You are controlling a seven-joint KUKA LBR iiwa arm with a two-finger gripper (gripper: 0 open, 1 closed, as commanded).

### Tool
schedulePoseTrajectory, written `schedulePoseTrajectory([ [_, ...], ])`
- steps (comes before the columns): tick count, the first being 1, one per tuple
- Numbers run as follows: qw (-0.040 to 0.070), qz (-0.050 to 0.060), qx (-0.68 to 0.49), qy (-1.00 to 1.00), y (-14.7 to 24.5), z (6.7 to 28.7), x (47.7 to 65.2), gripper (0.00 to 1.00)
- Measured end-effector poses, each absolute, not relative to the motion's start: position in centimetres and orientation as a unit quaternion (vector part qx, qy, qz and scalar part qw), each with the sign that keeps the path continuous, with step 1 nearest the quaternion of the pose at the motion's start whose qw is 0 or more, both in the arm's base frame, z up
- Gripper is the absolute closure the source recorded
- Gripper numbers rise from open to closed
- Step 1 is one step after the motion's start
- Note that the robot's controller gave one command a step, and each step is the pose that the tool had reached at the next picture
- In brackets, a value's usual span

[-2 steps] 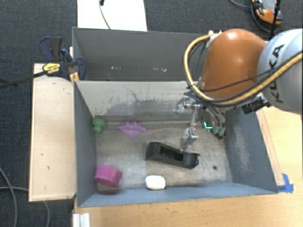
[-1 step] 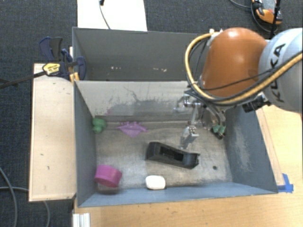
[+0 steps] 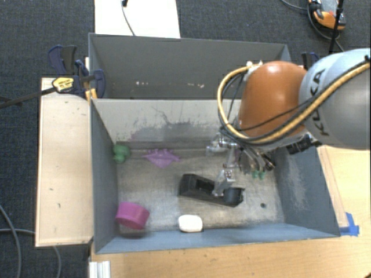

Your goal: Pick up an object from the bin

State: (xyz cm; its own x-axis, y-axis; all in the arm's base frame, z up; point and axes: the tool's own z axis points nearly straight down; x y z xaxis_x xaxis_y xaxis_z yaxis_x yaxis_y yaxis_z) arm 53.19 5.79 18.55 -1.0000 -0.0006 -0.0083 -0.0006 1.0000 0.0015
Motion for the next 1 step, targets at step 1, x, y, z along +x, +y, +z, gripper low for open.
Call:
schedulePoseTrajectory([
  [1,-0.001,0.000,0.008,1.000,4.83,15.90,51.68,0.00],
])
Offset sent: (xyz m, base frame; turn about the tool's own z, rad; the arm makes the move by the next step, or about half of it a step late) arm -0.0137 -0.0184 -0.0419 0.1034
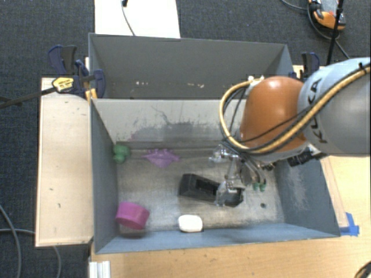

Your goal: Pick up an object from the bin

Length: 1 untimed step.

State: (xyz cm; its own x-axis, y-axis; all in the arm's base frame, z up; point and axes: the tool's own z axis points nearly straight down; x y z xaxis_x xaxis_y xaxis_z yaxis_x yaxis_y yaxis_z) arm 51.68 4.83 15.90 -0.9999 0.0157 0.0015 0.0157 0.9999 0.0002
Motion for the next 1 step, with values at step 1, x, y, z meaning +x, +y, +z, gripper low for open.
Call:
schedulePoseTrajectory([
  [1,0.000,0.000,-0.024,-1.000,4.48,15.27,51.83,0.00],
])
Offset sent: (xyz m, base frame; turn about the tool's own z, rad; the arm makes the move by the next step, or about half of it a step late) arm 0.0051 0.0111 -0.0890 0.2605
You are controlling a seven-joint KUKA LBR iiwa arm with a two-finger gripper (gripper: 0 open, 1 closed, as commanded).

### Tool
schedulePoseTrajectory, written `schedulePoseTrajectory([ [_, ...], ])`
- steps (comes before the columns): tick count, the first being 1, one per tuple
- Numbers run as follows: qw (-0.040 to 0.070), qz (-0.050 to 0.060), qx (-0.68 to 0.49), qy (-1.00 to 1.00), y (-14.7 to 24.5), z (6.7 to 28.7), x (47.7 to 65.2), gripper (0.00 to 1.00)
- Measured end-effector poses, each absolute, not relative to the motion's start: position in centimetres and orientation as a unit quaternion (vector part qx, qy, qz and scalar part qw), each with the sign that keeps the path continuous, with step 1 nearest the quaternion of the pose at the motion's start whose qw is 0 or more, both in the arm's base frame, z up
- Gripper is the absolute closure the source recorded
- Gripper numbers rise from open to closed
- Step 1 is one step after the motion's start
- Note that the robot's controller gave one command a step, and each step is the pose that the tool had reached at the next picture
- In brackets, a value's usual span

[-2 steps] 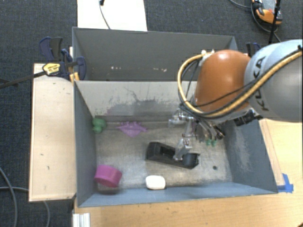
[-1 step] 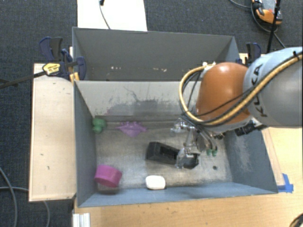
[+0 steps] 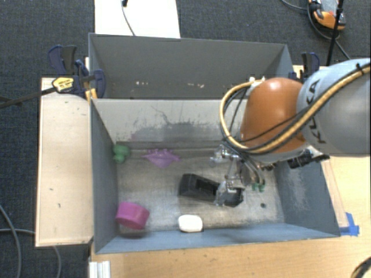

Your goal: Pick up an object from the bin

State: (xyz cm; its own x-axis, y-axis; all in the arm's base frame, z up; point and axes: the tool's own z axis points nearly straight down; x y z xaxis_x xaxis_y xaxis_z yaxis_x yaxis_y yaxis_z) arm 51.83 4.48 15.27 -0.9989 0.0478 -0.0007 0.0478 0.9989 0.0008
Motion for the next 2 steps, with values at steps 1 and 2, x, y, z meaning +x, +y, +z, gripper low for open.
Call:
schedulePoseTrajectory([
  [1,0.003,0.001,0.136,0.991,5.7,7.9,52.3,0.00],
  [2,0.012,0.003,0.079,0.997,5.7,6.6,52.0,1.00],
])
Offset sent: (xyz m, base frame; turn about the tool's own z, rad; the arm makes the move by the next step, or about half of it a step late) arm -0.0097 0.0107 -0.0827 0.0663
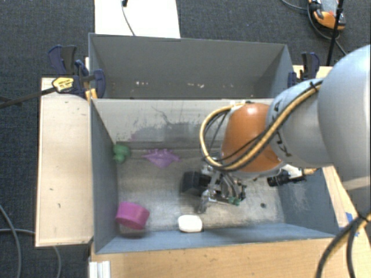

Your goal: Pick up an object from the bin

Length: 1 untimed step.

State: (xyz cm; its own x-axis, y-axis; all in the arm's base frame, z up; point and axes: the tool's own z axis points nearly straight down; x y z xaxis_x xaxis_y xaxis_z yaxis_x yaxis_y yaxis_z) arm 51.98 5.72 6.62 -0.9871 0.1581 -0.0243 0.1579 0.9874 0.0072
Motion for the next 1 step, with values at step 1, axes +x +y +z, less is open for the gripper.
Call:
schedulePoseTrajectory([
  [1,0.011,0.002,0.072,0.997,5.65,6.86,51.77,1.00],
])
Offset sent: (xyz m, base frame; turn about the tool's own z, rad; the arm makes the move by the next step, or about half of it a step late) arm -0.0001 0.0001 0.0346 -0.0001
